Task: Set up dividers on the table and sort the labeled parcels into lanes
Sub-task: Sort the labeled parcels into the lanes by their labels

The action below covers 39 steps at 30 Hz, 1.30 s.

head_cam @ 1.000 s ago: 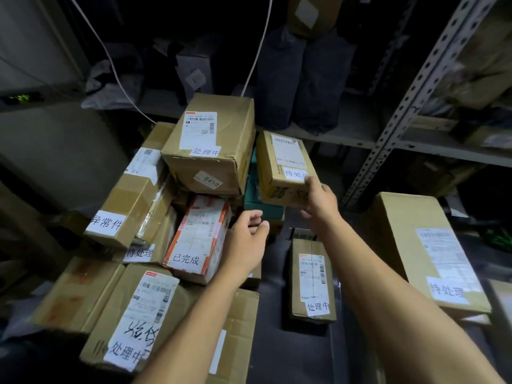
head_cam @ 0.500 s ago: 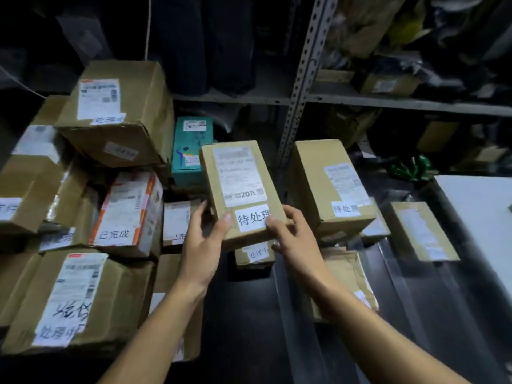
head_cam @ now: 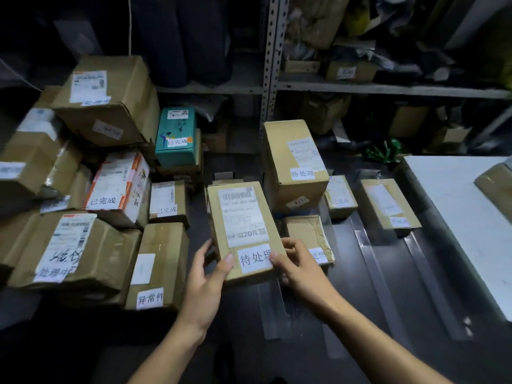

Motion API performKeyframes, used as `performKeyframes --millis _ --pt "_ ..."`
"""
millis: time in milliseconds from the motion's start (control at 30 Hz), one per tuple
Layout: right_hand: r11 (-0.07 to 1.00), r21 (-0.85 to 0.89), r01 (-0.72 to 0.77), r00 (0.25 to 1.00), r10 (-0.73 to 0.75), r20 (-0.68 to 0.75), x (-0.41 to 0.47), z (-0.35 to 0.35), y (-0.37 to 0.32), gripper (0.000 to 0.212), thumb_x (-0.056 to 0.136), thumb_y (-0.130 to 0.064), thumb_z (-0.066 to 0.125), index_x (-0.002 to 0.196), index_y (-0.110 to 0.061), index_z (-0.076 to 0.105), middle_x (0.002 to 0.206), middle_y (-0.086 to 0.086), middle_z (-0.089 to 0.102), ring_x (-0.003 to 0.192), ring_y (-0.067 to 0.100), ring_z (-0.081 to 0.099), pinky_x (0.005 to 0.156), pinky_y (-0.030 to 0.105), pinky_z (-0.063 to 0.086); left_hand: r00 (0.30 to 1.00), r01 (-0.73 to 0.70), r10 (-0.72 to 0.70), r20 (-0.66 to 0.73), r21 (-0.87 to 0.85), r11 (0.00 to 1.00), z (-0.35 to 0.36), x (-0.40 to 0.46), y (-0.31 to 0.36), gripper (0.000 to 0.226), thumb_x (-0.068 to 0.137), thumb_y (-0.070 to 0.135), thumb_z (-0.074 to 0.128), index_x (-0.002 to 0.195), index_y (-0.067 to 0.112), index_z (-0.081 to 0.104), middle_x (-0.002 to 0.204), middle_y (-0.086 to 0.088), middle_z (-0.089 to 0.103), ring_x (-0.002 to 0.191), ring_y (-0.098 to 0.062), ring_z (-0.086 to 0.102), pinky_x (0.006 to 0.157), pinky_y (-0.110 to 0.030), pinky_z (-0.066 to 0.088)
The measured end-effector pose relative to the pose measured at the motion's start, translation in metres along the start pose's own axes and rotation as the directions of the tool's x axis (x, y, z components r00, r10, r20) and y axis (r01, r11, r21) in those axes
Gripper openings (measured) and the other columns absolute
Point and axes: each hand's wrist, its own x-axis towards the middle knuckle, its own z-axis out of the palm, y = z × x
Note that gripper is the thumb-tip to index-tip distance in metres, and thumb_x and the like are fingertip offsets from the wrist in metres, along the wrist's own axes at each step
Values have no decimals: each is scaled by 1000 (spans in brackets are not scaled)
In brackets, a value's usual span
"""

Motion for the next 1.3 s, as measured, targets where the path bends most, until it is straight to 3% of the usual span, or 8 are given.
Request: performKeyframes --millis 133,367,500,600,733,900,1100,1300 --pt "999 -44 7 1000 -7 8 -25 -36 15 34 71 -63 63 103 -55 55 106 -24 68 98 -4 66 81 27 50 1000 17 -17 18 18 1000 30 -27 -13 61 64 65 76 118 56 50 127 16 63 116 -3 60 102 -35 46" --pt "999 -26 -41 994 38 -98 -44 -101 42 39 77 -48 64 114 -37 56 108 -15 69 96 -2 66 79 27 53 989 -5 -11 146 109 994 97 -32 -34 31 88 30 68 111 46 56 105 37 65 100 13 61 75 -3 45" --pt "995 -62 -79 989 70 -132 -33 -123 53 21 94 -33 62 114 -31 56 106 -15 70 93 0 67 79 31 55 985 52 -82 151 193 980 120 -14 -48 31 90 35 66 115 47 52 105 33 65 101 14 59 83 -9 45" --pt "990 -113 -82 988 65 -142 -19 -129 53 28 95 -34 59 122 -26 54 113 -11 66 99 3 64 82 28 53 982 86 -128 141 273 958 130 4 -53 54 90 41 64 141 34 45 131 14 60 120 -5 55 105 -30 43" --pt "980 -185 -76 987 47 -154 -5 -133 50 30 96 -35 57 124 -26 52 118 -7 64 100 6 62 82 26 50 979 111 -159 128 318 942 138 22 -55 68 91 44 61 151 28 32 140 7 54 125 -13 53 109 -39 41" --pt "978 -199 -62 986 29 -166 3 -136 48 30 97 -36 56 125 -27 51 120 -7 64 99 5 61 71 19 46 979 126 -165 119 282 951 146 32 -60 68 92 43 60 151 31 29 129 16 56 119 -10 55 103 -33 44" --pt "978 -201 -57 991 31 -131 7 -143 49 39 98 -38 54 135 -26 48 133 -2 60 112 11 58 81 24 48 983 121 -151 105 251 960 146 32 -64 71 90 49 60 151 33 28 99 36 51 97 11 52 84 -20 41" --pt "903 -429 36 963 -146 -228 2 -143 31 58 96 -46 55 147 -24 39 148 -3 48 133 14 45 102 31 39 994 67 -87 66 262 963 137 32 -50 71 92 50 56 152 29 24 145 5 46 115 -2 44 94 -26 35"
